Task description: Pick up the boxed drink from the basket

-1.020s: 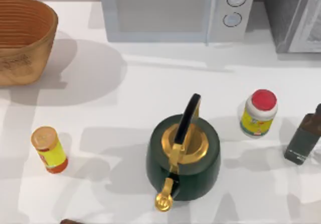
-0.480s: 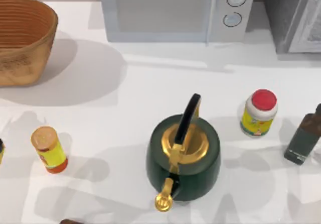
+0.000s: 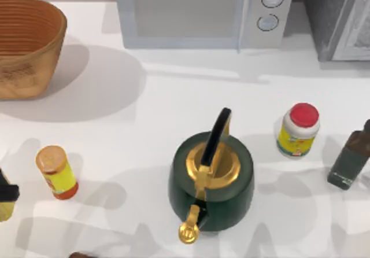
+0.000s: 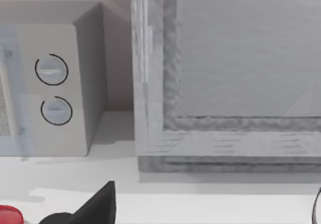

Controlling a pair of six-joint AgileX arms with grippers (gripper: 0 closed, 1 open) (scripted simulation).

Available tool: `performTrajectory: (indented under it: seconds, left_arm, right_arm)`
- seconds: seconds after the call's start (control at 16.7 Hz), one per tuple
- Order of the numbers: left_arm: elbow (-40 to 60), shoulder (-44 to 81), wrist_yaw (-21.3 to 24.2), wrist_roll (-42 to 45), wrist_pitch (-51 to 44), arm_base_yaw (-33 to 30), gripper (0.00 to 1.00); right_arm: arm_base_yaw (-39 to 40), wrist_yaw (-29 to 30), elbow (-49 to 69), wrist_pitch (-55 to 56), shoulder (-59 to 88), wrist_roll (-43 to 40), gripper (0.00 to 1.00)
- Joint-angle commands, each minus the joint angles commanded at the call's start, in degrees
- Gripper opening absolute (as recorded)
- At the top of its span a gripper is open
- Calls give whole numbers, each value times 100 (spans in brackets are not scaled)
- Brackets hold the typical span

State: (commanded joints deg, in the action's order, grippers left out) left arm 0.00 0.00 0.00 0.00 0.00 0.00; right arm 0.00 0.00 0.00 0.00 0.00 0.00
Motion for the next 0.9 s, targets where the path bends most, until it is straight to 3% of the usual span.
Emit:
performTrajectory:
  seconds: [0.18,0.36,0.54,0.9]
  left_arm:
    - [3,103,-73,10,75,-33,0]
    - [74,651,-638,37,566,-382,0]
    - [246,1587,-1721,108,1436,-959,0]
    - [627,3781,-4539,269,3430,-2297,0]
  right_arm:
    - [0,0,0,0,0,0,100]
    - [0,0,0,0,0,0,100]
    - [0,0,0,0,0,0,100]
    - [0,0,0,0,0,0,100]
